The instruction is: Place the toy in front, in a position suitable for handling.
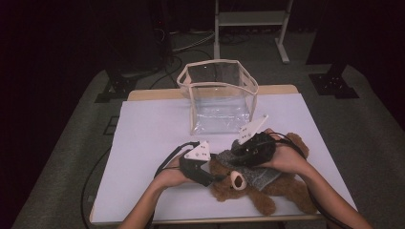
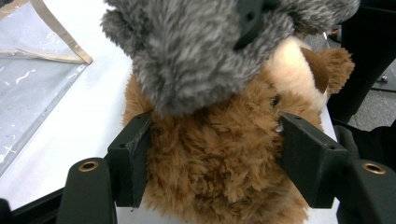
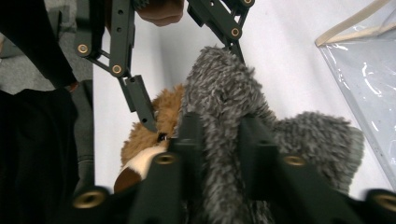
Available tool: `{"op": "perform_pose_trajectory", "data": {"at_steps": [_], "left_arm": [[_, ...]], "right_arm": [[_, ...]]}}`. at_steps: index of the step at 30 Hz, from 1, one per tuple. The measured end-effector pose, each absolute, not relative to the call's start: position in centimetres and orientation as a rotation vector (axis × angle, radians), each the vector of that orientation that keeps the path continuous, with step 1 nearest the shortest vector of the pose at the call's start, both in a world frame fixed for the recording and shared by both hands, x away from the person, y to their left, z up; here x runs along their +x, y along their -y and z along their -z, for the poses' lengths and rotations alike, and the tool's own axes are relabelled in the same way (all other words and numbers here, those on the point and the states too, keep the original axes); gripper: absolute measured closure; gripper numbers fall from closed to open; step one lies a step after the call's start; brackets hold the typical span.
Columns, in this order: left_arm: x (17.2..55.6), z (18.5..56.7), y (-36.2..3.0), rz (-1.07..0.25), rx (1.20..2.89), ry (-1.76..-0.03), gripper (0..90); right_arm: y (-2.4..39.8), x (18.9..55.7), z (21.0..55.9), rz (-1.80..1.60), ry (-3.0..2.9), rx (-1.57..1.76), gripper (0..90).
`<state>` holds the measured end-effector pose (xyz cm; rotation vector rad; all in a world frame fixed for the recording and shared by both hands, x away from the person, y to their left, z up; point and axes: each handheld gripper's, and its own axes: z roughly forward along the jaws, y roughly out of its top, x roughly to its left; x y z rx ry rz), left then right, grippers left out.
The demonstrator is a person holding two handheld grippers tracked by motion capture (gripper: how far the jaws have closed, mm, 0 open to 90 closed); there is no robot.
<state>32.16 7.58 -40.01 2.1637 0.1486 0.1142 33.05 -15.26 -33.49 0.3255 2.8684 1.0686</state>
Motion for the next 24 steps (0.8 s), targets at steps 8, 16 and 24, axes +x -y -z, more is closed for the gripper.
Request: {"op": "perform_pose_trajectory", "data": {"at_steps": [8, 16, 24], "left_arm": [[32.2, 39.9, -7.5, -0.115, 2.171, -0.148, 31.0], [32.1, 39.9, -7.5, -0.128, 2.177, -0.119, 31.1], [32.1, 39.9, -7.5, -0.127, 2.183, -0.113, 30.9]], "right_arm": [[18.1, 33.1, 32.3, -1.108, -2.799, 0.428, 36.4], [16.3, 34.6, 34.3, -1.064, -2.909, 0.466, 42.2], [14.6, 33.9, 34.4, -1.007, -2.928, 0.371, 70.2]]}}
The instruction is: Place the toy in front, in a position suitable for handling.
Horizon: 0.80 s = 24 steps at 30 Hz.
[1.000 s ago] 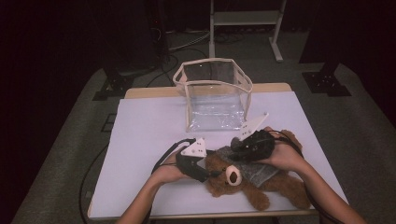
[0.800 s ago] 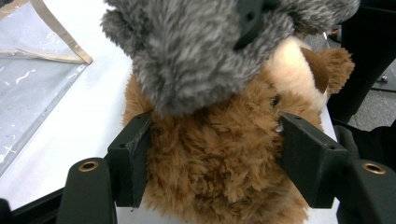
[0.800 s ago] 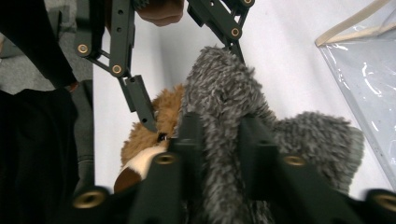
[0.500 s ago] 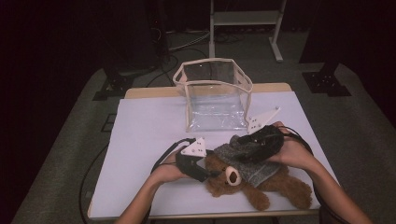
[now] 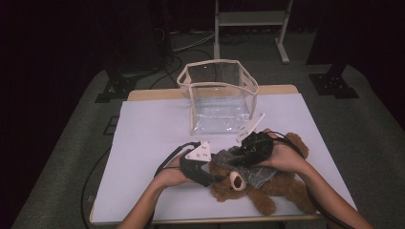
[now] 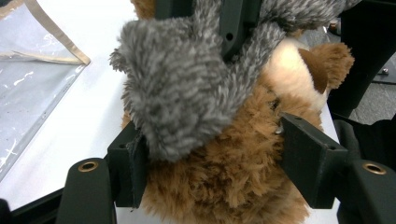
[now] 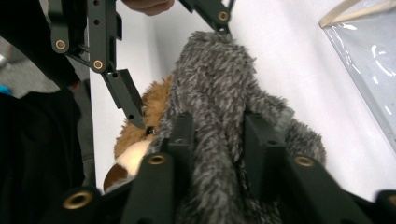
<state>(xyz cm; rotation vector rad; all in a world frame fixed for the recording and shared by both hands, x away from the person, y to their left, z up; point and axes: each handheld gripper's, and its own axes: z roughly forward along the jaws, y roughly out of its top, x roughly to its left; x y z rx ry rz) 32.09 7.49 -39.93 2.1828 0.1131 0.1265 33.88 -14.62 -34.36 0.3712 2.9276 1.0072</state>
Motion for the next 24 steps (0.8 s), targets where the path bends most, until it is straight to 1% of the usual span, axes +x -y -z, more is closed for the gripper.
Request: {"op": "perform_pose_trajectory", "data": {"at_steps": [3, 10, 12, 15, 19, 21, 24], "left_arm": [[32.0, 39.9, -7.6, -0.131, 2.184, -0.108, 31.0], [32.2, 40.2, -8.0, -0.13, 2.166, -0.142, 30.8], [32.2, 40.2, -7.7, -0.127, 2.166, -0.143, 32.5], [32.2, 40.0, -7.5, -0.127, 2.176, -0.127, 34.5], [32.0, 40.2, -7.9, -0.123, 2.177, -0.134, 35.1], [31.9, 40.3, -8.0, -0.12, 2.167, -0.137, 35.3], [31.9, 40.3, -8.1, -0.126, 2.172, -0.126, 35.2]], "right_arm": [[15.1, 33.7, 34.0, -1.004, -2.93, 0.359, 72.8], [18.3, 33.3, 33.7, -1.003, -2.917, 0.399, 73.8], [18.0, 33.0, 33.5, -1.008, -2.906, 0.387, 73.8], [16.4, 33.0, 33.3, -1.029, -2.9, 0.34, 73.8], [14.3, 33.3, 33.7, -1.017, -2.899, 0.318, 73.7], [14.6, 33.5, 33.7, -1.007, -2.902, 0.322, 73.8], [16.4, 33.6, 33.5, -0.954, -2.88, 0.371, 73.9]]}}
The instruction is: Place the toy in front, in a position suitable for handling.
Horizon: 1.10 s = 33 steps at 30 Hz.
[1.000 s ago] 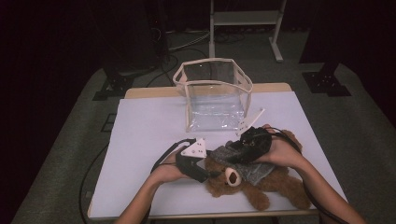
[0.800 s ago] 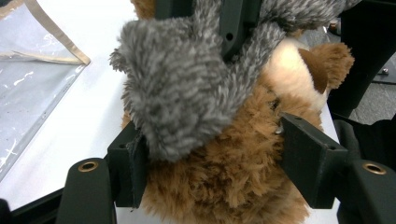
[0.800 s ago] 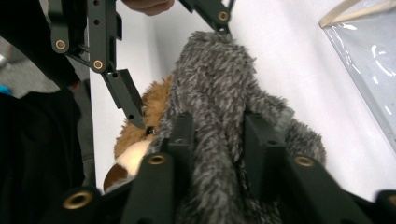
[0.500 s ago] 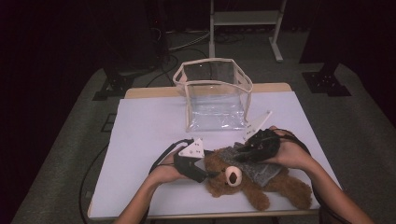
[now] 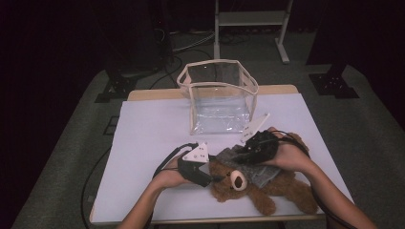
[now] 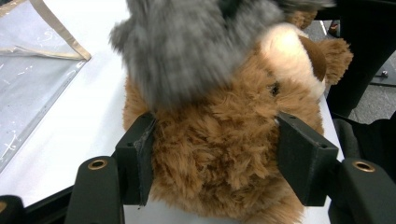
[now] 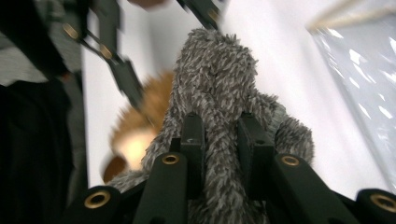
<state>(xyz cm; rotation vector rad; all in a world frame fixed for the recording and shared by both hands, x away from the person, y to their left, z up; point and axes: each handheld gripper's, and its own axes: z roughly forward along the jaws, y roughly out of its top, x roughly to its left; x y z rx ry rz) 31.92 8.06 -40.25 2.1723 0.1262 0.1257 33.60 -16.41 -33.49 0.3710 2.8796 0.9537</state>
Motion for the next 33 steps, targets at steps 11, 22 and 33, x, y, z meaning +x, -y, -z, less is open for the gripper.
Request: {"op": "perform_pose_trajectory", "data": {"at_steps": [11, 22, 33], "left_arm": [[33.1, 39.5, -7.1, -0.073, 2.163, -0.201, 18.8], [34.7, 40.2, -5.2, 0.147, 2.195, -0.243, 14.8], [34.8, 37.6, -6.7, -0.026, 2.214, -0.206, 59.7]], "right_arm": [[22.2, 32.5, 34.1, -0.972, -2.811, 0.51, 74.6], [22.1, 31.0, 35.2, -1.04, -2.797, 0.466, 75.1], [21.1, 31.8, 34.9, -1.137, -2.74, 0.482, 75.0]]}}
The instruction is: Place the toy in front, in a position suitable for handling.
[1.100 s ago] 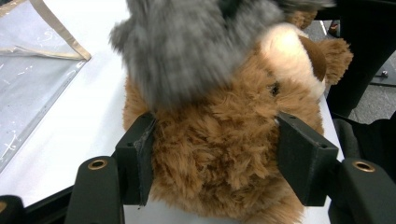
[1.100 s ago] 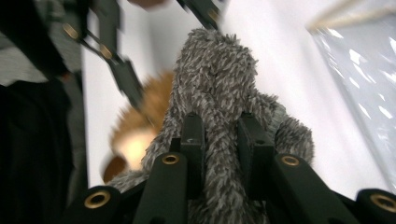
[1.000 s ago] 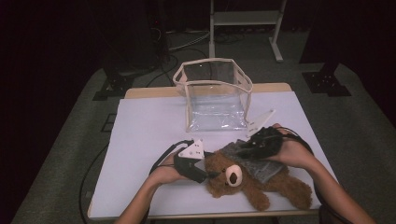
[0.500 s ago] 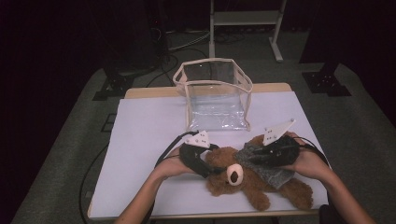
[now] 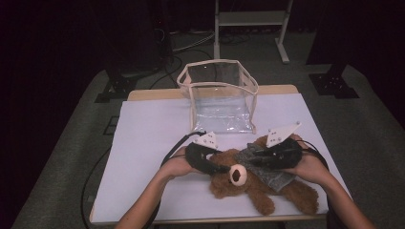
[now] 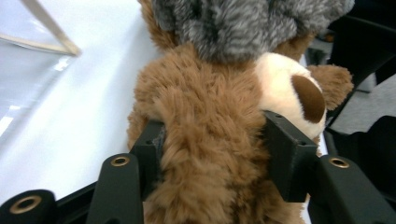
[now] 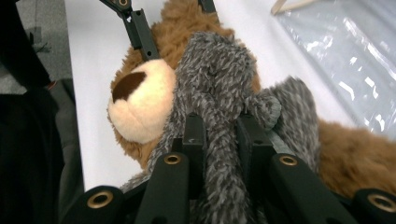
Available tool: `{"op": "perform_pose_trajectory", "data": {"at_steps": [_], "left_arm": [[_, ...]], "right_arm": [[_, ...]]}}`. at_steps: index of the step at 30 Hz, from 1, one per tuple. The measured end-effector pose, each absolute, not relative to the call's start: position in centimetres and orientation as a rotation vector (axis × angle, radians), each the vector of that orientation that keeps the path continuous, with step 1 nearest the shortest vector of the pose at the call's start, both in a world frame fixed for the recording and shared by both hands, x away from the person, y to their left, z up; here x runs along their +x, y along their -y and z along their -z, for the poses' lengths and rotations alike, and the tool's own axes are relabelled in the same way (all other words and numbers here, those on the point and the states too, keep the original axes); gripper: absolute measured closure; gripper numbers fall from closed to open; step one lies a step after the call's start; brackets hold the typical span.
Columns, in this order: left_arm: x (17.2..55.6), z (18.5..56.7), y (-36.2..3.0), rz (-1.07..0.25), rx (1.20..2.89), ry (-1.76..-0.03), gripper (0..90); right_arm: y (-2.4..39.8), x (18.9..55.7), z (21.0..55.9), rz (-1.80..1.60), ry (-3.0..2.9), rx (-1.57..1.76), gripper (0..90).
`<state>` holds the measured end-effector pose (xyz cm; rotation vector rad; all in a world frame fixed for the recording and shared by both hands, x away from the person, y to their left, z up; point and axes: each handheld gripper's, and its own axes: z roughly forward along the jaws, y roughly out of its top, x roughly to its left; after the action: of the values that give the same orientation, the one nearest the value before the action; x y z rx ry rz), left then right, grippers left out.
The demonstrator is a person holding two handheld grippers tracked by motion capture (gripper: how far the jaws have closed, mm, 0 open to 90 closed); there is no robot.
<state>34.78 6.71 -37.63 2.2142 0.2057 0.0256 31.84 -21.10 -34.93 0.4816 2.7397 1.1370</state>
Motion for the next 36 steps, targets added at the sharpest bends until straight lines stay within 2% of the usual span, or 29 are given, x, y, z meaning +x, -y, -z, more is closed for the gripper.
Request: {"op": "perform_pose_trajectory", "data": {"at_steps": [5, 8, 18, 21, 23, 24, 25, 27, 29, 36], "left_arm": [[34.9, 36.7, -8.5, -0.057, 2.237, -0.217, 61.8], [35.1, 36.9, -9.2, -0.041, 2.19, -0.242, 46.9], [35.1, 38.9, -7.0, 0.085, 2.221, -0.264, 17.4], [35.4, 39.7, -6.9, 0.166, 2.213, -0.296, 12.9], [35.5, 40.2, -6.7, 0.227, 2.21, -0.286, 14.0], [35.4, 40.3, -6.6, 0.261, 2.204, -0.27, 18.7], [35.3, 40.4, -6.6, 0.273, 2.202, -0.254, 23.8], [35.2, 40.1, -6.8, 0.24, 2.205, -0.22, 42.2], [35.0, 39.6, -6.9, 0.189, 2.214, -0.212, 52.3], [35.1, 37.4, -7.6, 0.08, 2.253, -0.172, 57.3]], "right_arm": [[18.9, 32.8, 34.7, -1.167, -2.743, 0.453, 75.0], [17.9, 33.0, 35.1, -1.111, -2.759, 0.426, 75.1], [18.7, 31.6, 36.0, -1.138, -2.793, 0.42, 75.7], [18.8, 31.0, 36.2, -1.135, -2.801, 0.4, 75.9], [18.8, 30.8, 36.2, -1.138, -2.811, 0.395, 75.9], [18.8, 30.7, 36.3, -1.137, -2.812, 0.392, 75.9], [18.8, 30.6, 36.3, -1.137, -2.815, 0.392, 75.9], [18.9, 30.5, 36.3, -1.151, -2.814, 0.397, 75.8], [19.0, 30.5, 36.2, -1.164, -2.8, 0.407, 75.8], [18.4, 31.2, 35.6, -1.231, -2.75, 0.43, 75.8]]}}
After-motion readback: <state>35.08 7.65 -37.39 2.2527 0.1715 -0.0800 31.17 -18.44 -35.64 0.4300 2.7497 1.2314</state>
